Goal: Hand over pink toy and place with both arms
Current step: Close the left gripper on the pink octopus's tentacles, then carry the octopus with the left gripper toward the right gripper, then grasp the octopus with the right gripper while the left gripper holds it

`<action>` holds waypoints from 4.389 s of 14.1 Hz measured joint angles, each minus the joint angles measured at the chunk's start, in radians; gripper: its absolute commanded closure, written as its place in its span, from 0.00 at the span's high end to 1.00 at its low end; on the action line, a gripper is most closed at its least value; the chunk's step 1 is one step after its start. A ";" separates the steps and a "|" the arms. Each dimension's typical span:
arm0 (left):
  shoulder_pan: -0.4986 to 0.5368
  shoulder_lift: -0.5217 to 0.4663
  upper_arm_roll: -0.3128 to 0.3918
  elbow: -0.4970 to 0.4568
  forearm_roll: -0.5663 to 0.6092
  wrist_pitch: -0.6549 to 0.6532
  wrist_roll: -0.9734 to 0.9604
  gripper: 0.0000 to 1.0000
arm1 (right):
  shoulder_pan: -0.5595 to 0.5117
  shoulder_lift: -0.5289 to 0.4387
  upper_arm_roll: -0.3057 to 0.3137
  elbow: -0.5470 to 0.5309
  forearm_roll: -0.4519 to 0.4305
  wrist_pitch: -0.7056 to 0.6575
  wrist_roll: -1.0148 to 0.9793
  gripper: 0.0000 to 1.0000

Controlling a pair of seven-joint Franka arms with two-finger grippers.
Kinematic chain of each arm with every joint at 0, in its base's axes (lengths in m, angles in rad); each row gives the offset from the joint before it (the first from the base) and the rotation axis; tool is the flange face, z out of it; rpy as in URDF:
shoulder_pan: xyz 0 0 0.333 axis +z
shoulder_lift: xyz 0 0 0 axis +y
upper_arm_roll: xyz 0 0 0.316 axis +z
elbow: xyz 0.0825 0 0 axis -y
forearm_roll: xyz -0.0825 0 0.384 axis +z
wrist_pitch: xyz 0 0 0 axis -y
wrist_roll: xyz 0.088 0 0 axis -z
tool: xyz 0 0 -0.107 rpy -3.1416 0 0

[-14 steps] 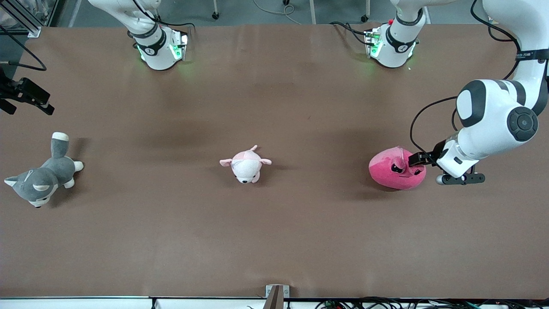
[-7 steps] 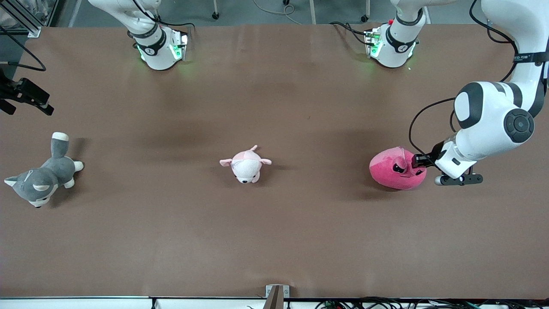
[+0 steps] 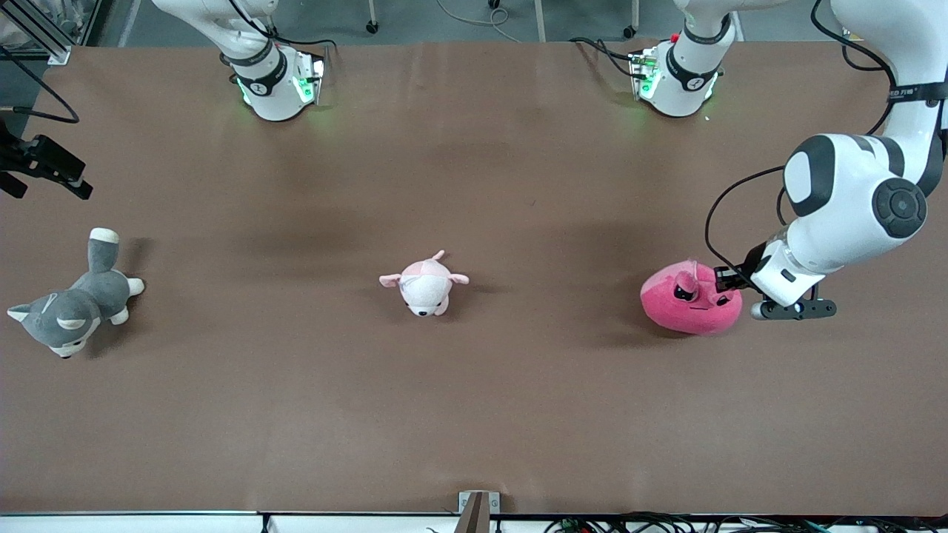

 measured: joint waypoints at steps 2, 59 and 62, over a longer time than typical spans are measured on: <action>-0.002 -0.042 -0.053 0.005 0.000 0.000 -0.096 0.00 | 0.000 0.000 -0.001 0.001 0.000 0.000 0.000 1.00; -0.584 0.335 -0.416 0.653 -0.005 0.331 -1.460 0.00 | 0.261 0.211 0.002 0.092 0.591 -0.195 -0.119 0.24; -0.584 0.335 -0.416 0.653 -0.005 0.331 -1.460 0.00 | 0.262 0.211 0.002 0.092 0.589 -0.200 -0.121 0.09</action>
